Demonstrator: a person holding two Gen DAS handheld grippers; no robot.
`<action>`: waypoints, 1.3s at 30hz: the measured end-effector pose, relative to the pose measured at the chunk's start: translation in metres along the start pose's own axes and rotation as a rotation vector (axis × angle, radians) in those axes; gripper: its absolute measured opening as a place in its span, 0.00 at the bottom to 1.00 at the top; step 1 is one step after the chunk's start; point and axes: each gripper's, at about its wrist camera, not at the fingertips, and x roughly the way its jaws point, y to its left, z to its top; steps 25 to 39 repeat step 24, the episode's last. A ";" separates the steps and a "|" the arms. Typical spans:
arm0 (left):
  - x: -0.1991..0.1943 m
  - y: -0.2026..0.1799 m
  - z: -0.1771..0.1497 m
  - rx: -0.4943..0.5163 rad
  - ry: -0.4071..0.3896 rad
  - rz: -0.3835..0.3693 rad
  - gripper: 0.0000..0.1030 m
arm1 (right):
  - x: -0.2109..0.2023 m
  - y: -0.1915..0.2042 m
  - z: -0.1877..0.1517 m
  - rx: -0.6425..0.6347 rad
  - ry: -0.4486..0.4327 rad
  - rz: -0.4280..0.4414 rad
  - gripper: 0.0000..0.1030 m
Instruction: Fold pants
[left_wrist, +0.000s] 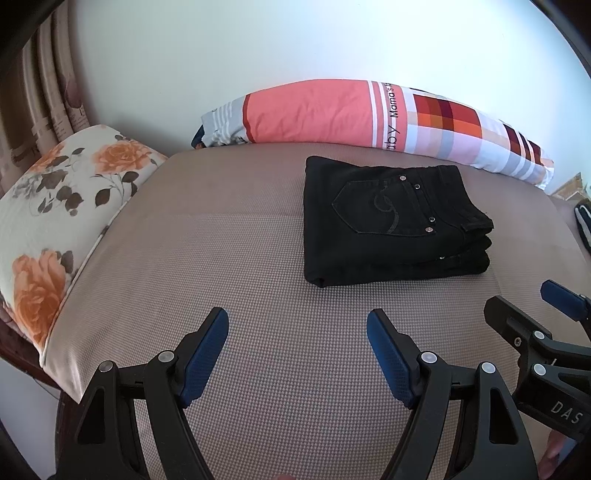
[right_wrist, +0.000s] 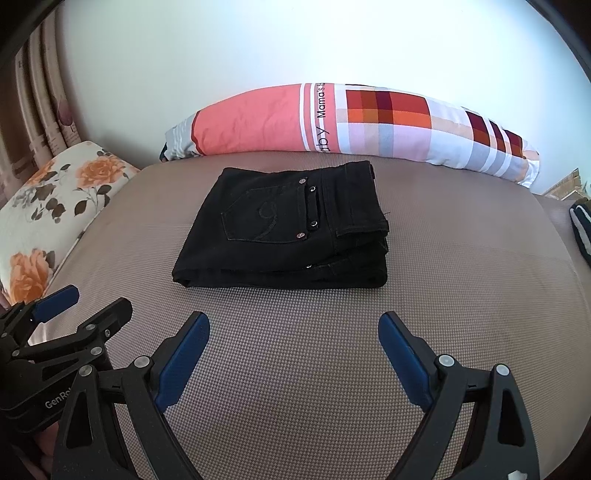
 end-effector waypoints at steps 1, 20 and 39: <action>0.000 0.000 0.000 0.000 0.001 -0.002 0.75 | 0.000 0.000 0.000 0.000 0.001 0.000 0.88; 0.004 0.004 0.002 0.020 -0.001 -0.003 0.75 | 0.004 -0.001 -0.002 0.017 0.015 0.003 0.88; 0.005 0.004 0.003 0.019 0.007 -0.014 0.75 | 0.005 -0.001 -0.001 0.016 0.016 -0.001 0.88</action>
